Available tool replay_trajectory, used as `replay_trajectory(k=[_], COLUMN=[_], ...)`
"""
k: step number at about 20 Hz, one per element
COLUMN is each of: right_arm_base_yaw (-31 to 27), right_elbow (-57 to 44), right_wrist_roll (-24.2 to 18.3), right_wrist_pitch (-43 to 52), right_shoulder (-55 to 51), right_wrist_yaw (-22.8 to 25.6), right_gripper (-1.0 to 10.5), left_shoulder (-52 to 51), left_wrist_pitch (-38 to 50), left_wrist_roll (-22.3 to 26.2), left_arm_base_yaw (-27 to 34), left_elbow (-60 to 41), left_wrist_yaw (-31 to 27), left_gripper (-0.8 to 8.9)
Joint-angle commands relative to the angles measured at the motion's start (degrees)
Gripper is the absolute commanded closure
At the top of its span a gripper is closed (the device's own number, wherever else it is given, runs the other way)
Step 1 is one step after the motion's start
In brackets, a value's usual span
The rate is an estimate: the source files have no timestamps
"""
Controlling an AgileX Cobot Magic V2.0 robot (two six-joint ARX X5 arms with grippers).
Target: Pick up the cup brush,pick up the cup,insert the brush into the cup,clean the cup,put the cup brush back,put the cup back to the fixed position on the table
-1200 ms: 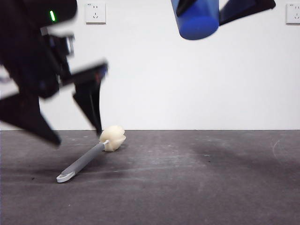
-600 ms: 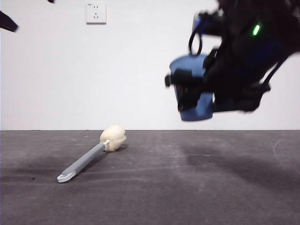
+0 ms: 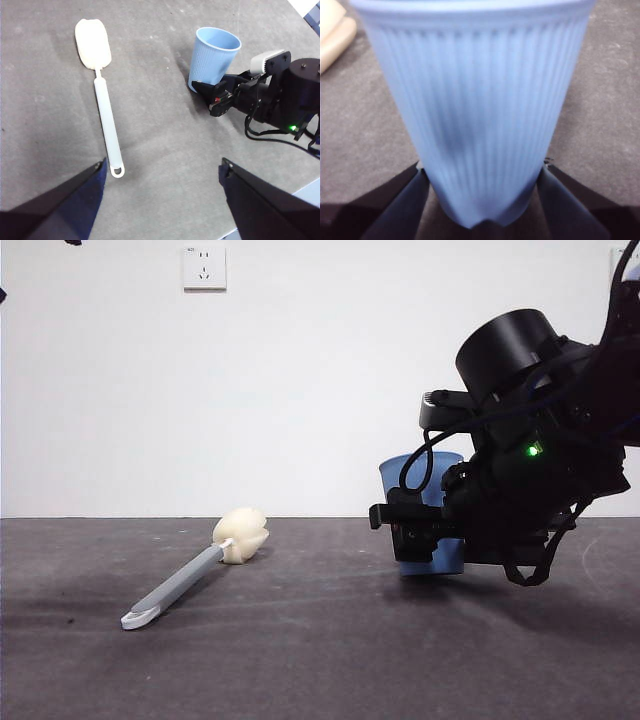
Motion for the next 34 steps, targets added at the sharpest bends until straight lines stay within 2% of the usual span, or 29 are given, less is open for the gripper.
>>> replay_trajectory(k=[1, 5, 9, 16, 20, 22, 24, 26, 31, 34], right_arm_base_yaw=[-0.26, -0.02, 0.17, 0.24, 0.24, 0.26, 0.55, 0.94, 1.42, 1.42], right_elbow=[-0.50, -0.50, -0.50, -0.50, -0.50, -0.50, -0.50, -0.50, 0.31, 3.72], right_wrist_roll=[-0.68, -0.87, -0.87, 0.24, 0.83, 3.65, 4.66, 4.72, 6.01, 5.81], right_wrist_pitch=[-1.18, -6.97, -10.36, -13.75, -17.18, -23.19, -31.76, -41.22, -61.24, -72.32], right_shoulder=[0.76, 0.76, 0.72, -1.40, -4.22, -7.39, -12.17, -19.39, -43.54, -55.28], right_wrist_yaw=[-0.22, -3.04, -2.99, -2.99, -2.99, -3.10, -3.10, -5.57, -18.78, -22.56], right_gripper=[9.6, 9.3, 6.6, 4.3, 4.0, 4.0, 4.1, 4.1, 4.1, 4.1], left_shoulder=[-0.07, -0.07, -0.07, -0.07, -0.07, -0.07, -0.07, -0.07, -0.07, -0.07], left_wrist_pitch=[0.17, 0.15, 0.15, 0.07, -0.09, -0.22, -0.26, -0.28, -0.52, -0.77], left_wrist_roll=[1.49, 1.49, 1.49, 1.46, 1.46, 1.46, 1.46, 1.49, 1.99, 4.70], left_arm_base_yaw=[-0.15, -0.15, -0.15, -0.15, -0.15, -0.15, -0.15, -0.15, -0.15, -0.15], left_elbow=[0.04, 0.04, 0.04, 0.04, 0.04, 0.04, 0.04, 0.04, 0.04, 0.04], left_wrist_yaw=[-0.37, -0.42, -0.44, -0.57, -0.98, -1.20, -1.22, -1.22, -1.16, -0.87], left_gripper=[4.36, 4.36, 4.36, 4.36, 4.36, 4.36, 4.36, 4.36, 4.36, 4.36])
